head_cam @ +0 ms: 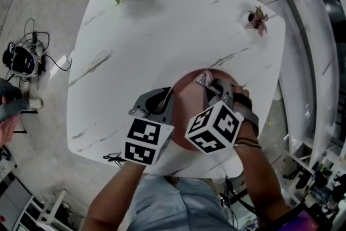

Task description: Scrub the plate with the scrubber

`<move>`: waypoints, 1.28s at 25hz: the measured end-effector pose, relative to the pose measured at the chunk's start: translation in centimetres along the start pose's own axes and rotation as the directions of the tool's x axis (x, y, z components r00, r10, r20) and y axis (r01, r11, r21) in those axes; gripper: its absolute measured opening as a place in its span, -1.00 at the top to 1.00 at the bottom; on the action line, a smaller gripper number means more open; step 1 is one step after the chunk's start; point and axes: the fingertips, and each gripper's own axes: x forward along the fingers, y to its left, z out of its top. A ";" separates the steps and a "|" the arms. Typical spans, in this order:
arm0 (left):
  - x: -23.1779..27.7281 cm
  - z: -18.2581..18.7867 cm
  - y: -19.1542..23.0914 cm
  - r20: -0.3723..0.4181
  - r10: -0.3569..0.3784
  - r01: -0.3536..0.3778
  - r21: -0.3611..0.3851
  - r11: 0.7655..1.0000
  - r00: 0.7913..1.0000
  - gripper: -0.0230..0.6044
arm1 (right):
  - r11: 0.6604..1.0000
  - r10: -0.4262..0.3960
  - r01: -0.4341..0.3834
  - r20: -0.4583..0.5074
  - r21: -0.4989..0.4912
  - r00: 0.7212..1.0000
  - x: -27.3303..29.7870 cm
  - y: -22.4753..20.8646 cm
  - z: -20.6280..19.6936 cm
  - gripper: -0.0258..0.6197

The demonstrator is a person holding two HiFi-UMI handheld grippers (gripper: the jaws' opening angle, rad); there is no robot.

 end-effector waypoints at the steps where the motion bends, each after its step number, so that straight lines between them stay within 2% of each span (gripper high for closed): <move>1: 0.0 0.0 0.0 -0.006 -0.009 0.009 -0.003 1.000 1.000 0.86 | 0.999 0.002 -0.002 0.003 -0.040 1.000 0.0 0.3 0.5 0.69; 4: 0.1 0.0 0.1 -0.022 -0.031 0.030 -0.021 0.999 0.999 0.86 | 0.982 -0.006 0.007 0.008 -0.187 1.000 0.0 1.5 1.7 0.70; 7: 0.2 0.1 0.3 -0.037 -0.051 0.049 -0.046 0.998 0.998 0.87 | 0.941 -0.024 0.032 0.029 -0.337 0.999 -0.2 2.8 2.8 0.70; 10: 0.4 0.3 0.4 -0.052 -0.077 0.073 -0.080 0.994 0.996 0.87 | 0.896 -0.034 0.060 0.065 -0.439 0.997 -0.7 4.4 4.0 0.70; 15: 0.4 0.5 0.5 -0.063 -0.112 0.103 -0.126 0.987 0.992 0.87 | 0.836 -0.039 0.096 0.116 -0.540 0.993 -1.4 7.1 4.8 0.70; 19: 0.4 0.5 0.5 -0.060 -0.121 0.111 -0.150 0.982 0.991 0.86 | 0.815 -0.039 0.113 0.141 -0.568 0.989 -1.7 7.9 4.6 0.70; 25: 0.2 0.2 0.4 -0.058 -0.138 0.125 -0.185 0.975 0.989 0.86 | 0.827 0.001 0.094 0.169 -0.554 0.986 -2.3 9.0 4.1 0.70; 27: 0.0 0.2 0.3 -0.049 -0.142 0.130 -0.191 0.973 0.989 0.85 | 0.850 0.011 0.078 0.166 -0.521 0.986 -2.2 8.9 3.7 0.70; 29: -0.1 0.2 0.3 -0.035 -0.152 0.142 -0.195 0.970 0.988 0.85 | 0.890 0.025 0.049 0.157 -0.454 0.987 -2.1 8.7 3.5 0.70; 32: -0.4 0.2 0.2 -0.025 -0.184 0.175 -0.209 0.962 0.983 0.84 | 0.911 0.026 0.036 0.144 -0.411 0.989 -2.1 8.9 3.3 0.70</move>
